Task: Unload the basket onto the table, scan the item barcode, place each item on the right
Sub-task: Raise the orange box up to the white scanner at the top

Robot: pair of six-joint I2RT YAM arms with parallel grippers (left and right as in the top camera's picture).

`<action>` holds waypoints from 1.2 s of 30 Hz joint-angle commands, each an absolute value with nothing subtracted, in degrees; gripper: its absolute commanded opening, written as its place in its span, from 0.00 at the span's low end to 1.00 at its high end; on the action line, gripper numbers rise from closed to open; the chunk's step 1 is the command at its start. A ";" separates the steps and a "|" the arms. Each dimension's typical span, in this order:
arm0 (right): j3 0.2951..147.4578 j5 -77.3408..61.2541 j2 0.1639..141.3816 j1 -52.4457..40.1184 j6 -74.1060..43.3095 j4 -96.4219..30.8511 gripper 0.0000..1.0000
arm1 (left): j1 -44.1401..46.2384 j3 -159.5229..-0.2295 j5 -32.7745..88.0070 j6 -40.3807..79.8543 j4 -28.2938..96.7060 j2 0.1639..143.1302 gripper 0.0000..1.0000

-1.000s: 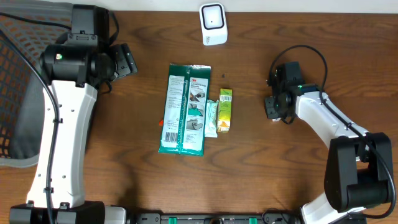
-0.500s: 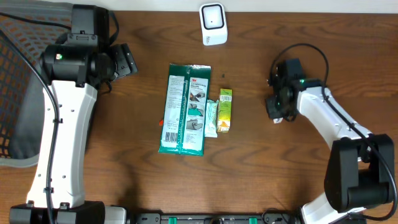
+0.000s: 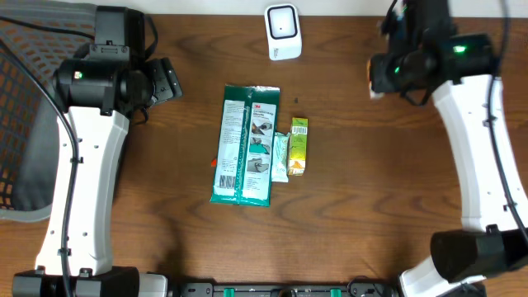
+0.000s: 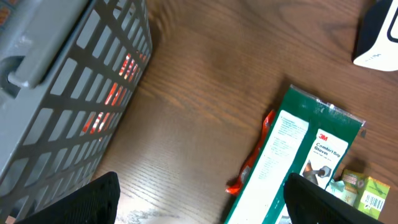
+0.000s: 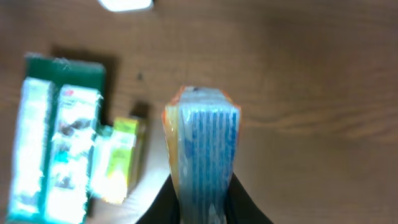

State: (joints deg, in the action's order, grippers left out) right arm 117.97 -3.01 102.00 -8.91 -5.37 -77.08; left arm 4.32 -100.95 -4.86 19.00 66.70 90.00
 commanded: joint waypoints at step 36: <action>156.97 7.44 153.36 -22.35 -3.77 -44.05 0.01 | 4.14 -101.23 -5.63 18.00 66.81 90.19 0.85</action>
State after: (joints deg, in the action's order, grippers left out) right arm 155.94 3.81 153.18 -21.65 -4.27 -44.62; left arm 4.32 -100.95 -4.89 18.98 66.65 90.00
